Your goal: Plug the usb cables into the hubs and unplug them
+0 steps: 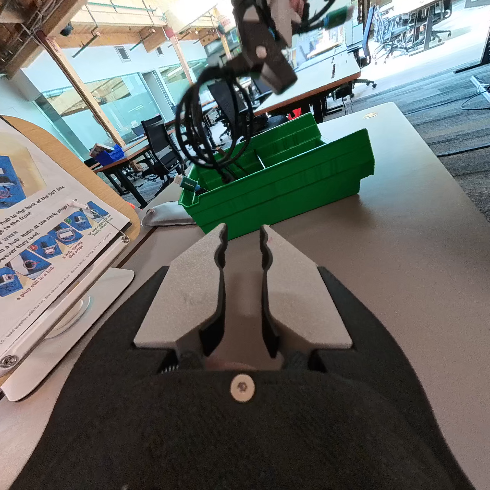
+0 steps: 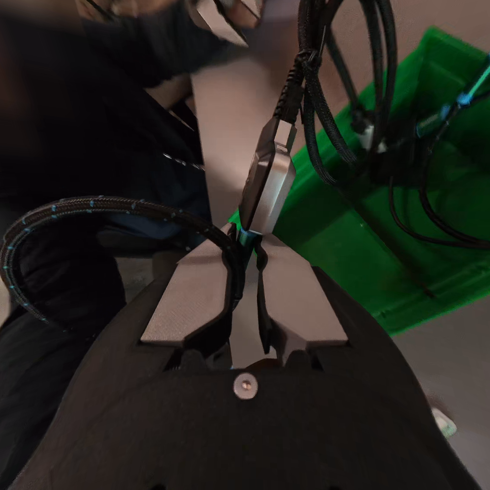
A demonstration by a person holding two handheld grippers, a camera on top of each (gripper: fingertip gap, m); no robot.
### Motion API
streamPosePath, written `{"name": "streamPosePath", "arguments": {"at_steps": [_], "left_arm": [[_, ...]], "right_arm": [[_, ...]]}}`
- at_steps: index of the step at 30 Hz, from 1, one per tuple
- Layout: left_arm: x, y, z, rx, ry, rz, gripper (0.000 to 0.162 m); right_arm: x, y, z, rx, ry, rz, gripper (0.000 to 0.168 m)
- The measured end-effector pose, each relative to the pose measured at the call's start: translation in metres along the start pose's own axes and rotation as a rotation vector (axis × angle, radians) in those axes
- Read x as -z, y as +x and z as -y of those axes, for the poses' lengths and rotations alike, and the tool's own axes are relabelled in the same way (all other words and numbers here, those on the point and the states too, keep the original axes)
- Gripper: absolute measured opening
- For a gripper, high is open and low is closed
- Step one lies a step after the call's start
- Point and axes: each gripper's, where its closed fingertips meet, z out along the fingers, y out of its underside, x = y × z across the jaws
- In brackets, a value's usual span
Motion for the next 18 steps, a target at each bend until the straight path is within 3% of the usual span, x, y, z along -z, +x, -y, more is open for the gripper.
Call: {"name": "streamPosePath", "arguments": {"at_steps": [4, 8, 14, 18], "left_arm": [[-0.001, 0.0, 0.0, 0.001, 0.001, 0.001, 0.022], [-0.002, 0.001, -0.002, 0.002, -0.005, -0.001, 0.022], [-0.004, 0.0, -0.006, 0.003, -0.021, -0.001, 0.022], [-0.004, -0.001, -0.009, 0.012, -0.026, -0.004, 0.022]], "right_arm": [[0.018, -0.006, 0.009, -0.098, 0.125, 0.068, 0.006], [0.012, 0.02, -0.007, -0.353, 0.022, 0.071, 0.006], [0.003, 0.096, -0.003, -0.684, -0.151, -0.188, 0.008], [-0.001, 0.121, -0.006, -0.796, -0.366, -0.342, 0.014]]}}
